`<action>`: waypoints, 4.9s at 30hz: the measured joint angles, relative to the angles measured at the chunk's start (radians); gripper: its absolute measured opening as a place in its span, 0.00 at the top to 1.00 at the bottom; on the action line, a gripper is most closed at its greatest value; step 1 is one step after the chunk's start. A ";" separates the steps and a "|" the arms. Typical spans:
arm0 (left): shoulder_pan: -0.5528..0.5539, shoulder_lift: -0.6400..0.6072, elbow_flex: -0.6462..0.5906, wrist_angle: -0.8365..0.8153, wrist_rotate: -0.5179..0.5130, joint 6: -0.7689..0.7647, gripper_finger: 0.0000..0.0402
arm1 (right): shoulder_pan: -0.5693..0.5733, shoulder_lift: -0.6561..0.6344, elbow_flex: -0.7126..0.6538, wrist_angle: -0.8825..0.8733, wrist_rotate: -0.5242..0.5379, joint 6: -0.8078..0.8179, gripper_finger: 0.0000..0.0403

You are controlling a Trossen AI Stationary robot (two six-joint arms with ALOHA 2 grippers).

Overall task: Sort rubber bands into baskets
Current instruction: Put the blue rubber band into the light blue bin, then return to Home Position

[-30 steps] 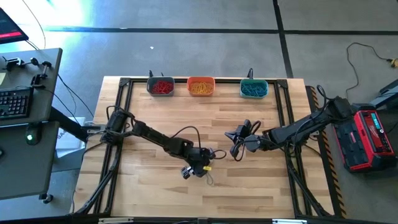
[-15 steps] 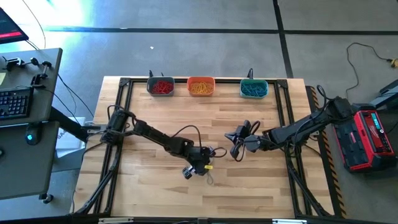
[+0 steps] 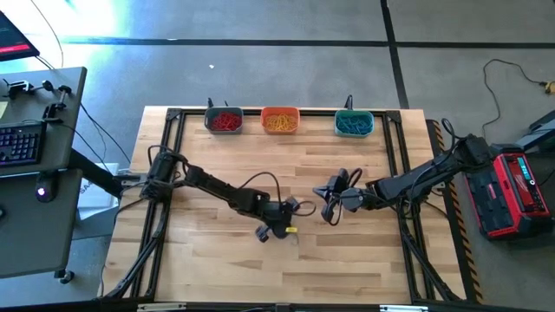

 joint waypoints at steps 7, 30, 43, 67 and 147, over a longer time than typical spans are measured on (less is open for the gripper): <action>0.037 -0.082 -0.003 -0.012 -0.046 -0.097 1.00 | 0.027 0.000 0.000 -0.006 -0.013 -0.090 0.95; 0.244 -0.216 -0.039 0.106 -0.023 -0.395 1.00 | 0.011 0.003 0.003 0.026 0.055 -0.191 0.58; 0.250 -0.217 -0.039 0.200 -0.023 -0.441 1.00 | -0.018 0.017 0.123 -0.141 0.104 -0.398 0.58; 0.284 -0.217 -0.039 0.247 0.098 -0.518 0.97 | -0.022 0.119 0.266 -0.347 0.164 -0.520 0.99; 0.357 -0.218 -0.319 0.964 0.180 -0.629 0.58 | -1.185 0.029 0.313 -0.571 -0.324 -0.685 0.62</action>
